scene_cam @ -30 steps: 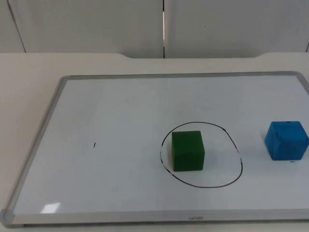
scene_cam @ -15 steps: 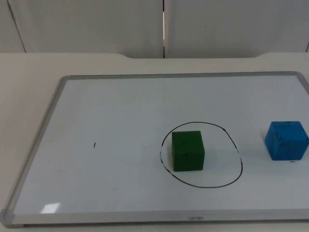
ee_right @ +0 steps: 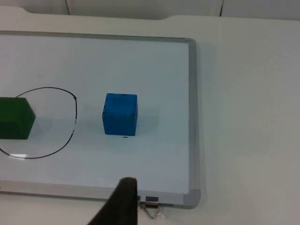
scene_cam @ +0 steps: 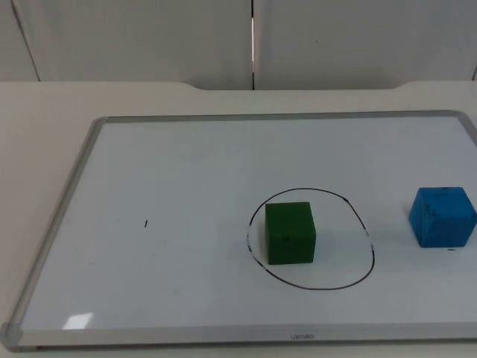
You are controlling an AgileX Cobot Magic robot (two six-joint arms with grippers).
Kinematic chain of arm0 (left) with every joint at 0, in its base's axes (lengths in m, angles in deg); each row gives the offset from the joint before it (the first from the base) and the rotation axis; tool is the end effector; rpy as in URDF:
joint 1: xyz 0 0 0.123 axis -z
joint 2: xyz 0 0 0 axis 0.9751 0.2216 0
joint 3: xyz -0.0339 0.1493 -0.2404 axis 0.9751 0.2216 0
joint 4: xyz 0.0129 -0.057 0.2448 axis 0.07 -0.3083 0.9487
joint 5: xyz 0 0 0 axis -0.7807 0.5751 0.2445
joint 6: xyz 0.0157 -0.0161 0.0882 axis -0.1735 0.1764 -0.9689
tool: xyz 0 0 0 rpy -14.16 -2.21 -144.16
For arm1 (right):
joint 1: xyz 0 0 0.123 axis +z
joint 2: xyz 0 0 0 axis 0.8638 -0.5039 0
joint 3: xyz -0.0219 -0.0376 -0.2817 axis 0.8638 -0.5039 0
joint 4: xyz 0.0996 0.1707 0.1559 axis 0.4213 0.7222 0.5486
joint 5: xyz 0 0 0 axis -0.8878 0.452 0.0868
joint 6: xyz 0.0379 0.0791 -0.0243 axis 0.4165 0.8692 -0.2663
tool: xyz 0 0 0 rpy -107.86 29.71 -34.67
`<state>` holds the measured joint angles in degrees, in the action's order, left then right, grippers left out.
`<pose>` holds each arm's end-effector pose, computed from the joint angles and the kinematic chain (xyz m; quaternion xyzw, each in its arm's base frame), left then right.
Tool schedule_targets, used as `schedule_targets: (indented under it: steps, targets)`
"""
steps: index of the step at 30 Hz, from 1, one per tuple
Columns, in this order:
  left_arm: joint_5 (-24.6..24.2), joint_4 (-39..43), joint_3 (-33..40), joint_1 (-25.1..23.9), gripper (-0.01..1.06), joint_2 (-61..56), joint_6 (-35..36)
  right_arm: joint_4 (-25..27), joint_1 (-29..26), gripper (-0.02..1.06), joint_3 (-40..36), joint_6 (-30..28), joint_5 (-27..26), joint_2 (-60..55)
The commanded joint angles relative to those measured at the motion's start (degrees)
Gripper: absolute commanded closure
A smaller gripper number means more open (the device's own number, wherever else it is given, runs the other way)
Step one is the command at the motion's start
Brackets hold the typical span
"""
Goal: Push the two cubes into the marked area.
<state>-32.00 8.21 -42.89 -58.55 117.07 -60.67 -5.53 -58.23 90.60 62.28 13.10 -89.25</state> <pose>0.1725 -0.0830 0.3499 0.2229 0.7818 -0.1842 0.5524 -0.0076 0.0003 0.2814 -0.0260 0.8540 0.0018 0.5196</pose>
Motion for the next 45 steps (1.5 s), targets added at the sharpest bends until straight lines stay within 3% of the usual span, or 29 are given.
schedule_targets:
  steps: [1, 13, 31, 45]
  targets:
    - [-1.26, 1.67, 0.88, -0.17, 1.05, -2.46, 1.29, -0.12, -0.29, -0.01, -0.36, 0.02, -0.17, 0.26]
    - [-12.41, 22.10, 1.18, -0.17, 1.05, -12.65, 20.31, -0.12, -0.29, -0.01, -0.36, 0.02, -0.17, 0.26]
    - [-16.47, 25.66, 10.25, -0.17, 1.05, -28.08, 25.93, -0.12, -0.29, -0.01, -0.36, 0.02, -0.17, 0.26]
    - [-30.82, 34.96, 14.76, -0.17, 1.05, -44.49, 36.09, -0.12, -0.29, -0.01, -0.36, 0.02, -0.17, 0.26]
